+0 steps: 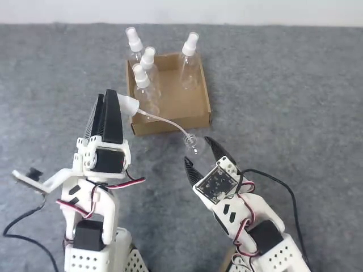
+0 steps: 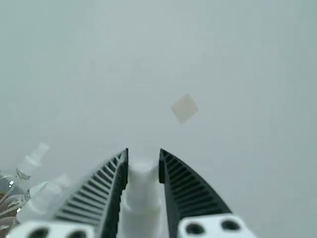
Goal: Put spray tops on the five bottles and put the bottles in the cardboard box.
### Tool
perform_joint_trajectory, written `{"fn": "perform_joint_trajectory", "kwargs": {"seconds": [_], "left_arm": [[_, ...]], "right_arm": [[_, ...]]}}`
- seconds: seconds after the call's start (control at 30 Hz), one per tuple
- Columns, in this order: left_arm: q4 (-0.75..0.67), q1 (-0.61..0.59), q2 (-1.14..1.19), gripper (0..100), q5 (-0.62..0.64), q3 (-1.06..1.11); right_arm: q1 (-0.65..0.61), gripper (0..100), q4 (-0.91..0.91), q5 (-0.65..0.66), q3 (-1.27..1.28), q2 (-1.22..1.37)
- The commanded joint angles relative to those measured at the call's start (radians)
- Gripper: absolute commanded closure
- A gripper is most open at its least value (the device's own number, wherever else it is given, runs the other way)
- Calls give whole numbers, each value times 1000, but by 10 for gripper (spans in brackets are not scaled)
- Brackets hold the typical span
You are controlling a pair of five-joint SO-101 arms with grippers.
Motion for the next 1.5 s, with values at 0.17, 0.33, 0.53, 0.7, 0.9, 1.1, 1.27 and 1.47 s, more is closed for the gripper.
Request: {"fn": "perform_joint_trajectory", "kwargs": {"seconds": [0.17,0.33,0.53,0.7,0.9,1.1,1.27,1.47], "left_arm": [[6,63,-17,988,-80,61],[2,66,-18,988,-77,58],[-11,64,-18,988,-49,-4],[-11,-32,-18,988,32,-70],[-12,-117,-18,988,71,-71],[-12,-110,-18,988,69,-42],[-12,-92,-18,988,63,-2],[-11,41,-18,988,-32,51]], "right_arm": [[-5,887,-16,12,21,-16],[-4,887,-15,12,21,-16],[-4,887,-2,12,21,-16],[-4,887,-2,12,21,-16],[-4,887,-2,12,21,-16],[-4,887,-2,12,21,-16],[-4,887,-2,12,21,-16],[-4,887,-2,12,21,-16]]}}
